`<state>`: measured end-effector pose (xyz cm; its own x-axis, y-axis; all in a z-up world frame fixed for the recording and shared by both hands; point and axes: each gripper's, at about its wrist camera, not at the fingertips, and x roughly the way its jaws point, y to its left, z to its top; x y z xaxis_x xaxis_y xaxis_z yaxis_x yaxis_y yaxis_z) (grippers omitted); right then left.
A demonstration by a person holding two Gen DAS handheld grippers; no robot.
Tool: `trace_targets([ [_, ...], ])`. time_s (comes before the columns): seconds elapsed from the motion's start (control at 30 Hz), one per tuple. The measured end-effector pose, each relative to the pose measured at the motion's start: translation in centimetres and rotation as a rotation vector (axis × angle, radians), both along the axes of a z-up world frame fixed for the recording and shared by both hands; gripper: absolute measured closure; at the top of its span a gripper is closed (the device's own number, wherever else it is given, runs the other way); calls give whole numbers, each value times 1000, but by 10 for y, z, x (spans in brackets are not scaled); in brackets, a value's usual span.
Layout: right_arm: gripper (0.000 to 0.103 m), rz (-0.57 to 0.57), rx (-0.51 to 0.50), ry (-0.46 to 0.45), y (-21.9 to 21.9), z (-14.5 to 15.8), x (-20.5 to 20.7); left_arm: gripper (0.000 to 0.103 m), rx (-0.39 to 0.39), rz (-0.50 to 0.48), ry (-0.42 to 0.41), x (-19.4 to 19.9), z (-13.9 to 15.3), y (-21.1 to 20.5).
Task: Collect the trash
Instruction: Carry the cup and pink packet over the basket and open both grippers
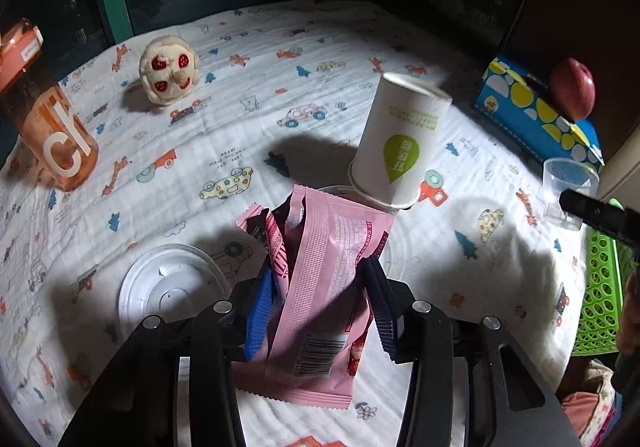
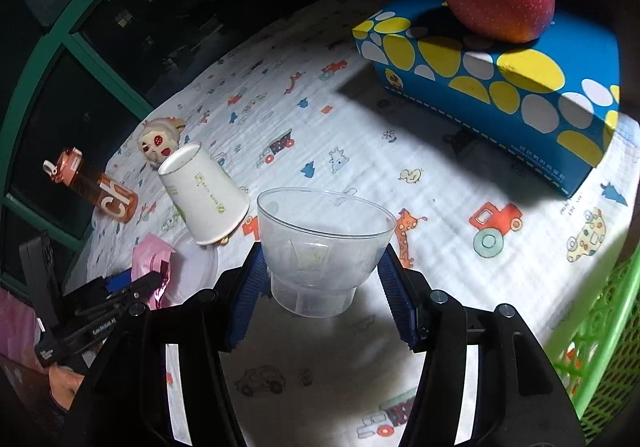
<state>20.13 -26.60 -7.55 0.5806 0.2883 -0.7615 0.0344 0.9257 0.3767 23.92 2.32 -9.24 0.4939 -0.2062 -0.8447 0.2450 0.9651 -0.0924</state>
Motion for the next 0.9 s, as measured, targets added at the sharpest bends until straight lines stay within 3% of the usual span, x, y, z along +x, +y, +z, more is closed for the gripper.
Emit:
trace_targets([
  [0.43, 46, 20, -88, -87, -15, 29, -78, 61, -149, -38, -53, -48, 47, -24],
  [0.9, 46, -148, -185, -46, -103, 21, -163, 61, -233, -237, -66, -87, 79, -132],
])
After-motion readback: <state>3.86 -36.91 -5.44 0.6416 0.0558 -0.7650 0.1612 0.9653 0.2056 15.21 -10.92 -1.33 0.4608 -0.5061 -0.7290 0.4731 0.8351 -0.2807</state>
